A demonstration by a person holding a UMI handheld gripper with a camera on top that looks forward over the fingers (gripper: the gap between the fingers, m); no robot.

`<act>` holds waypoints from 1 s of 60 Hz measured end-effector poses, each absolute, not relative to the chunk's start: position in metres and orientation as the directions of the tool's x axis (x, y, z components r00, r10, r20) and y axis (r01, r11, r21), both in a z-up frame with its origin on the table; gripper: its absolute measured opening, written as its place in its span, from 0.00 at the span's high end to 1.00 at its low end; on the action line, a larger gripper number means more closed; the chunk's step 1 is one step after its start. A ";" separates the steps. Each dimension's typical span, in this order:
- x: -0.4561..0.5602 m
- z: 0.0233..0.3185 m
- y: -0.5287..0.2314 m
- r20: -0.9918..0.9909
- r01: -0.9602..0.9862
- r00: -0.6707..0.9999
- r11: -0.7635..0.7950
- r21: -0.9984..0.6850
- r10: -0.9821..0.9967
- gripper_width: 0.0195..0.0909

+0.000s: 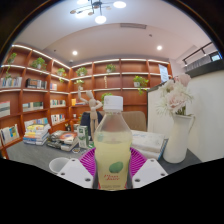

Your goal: Pour water

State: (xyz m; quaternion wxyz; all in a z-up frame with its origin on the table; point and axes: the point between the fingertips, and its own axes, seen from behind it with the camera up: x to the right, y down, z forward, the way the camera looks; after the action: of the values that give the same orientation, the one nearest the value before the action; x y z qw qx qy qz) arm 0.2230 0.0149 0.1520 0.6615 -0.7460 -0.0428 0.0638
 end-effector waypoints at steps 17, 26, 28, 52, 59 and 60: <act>0.238 0.102 0.037 -0.006 0.015 0.988 -0.133 -0.991 0.153 0.73; 0.236 0.104 0.031 0.010 0.025 0.988 -0.094 -0.995 0.152 0.73; 0.236 0.102 0.032 0.010 0.024 0.988 -0.089 -0.996 0.151 0.73; 0.245 0.110 0.003 0.009 0.021 0.996 -0.143 -0.990 0.085 0.24; 0.250 0.120 -0.032 0.006 0.011 0.999 -0.135 -0.991 0.037 0.16; 0.249 0.121 -0.037 0.002 0.007 0.999 -0.136 -0.991 0.037 0.15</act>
State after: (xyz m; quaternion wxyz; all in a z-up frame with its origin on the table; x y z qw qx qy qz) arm 0.2492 -0.0369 0.1207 0.6570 -0.7537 -0.0146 0.0112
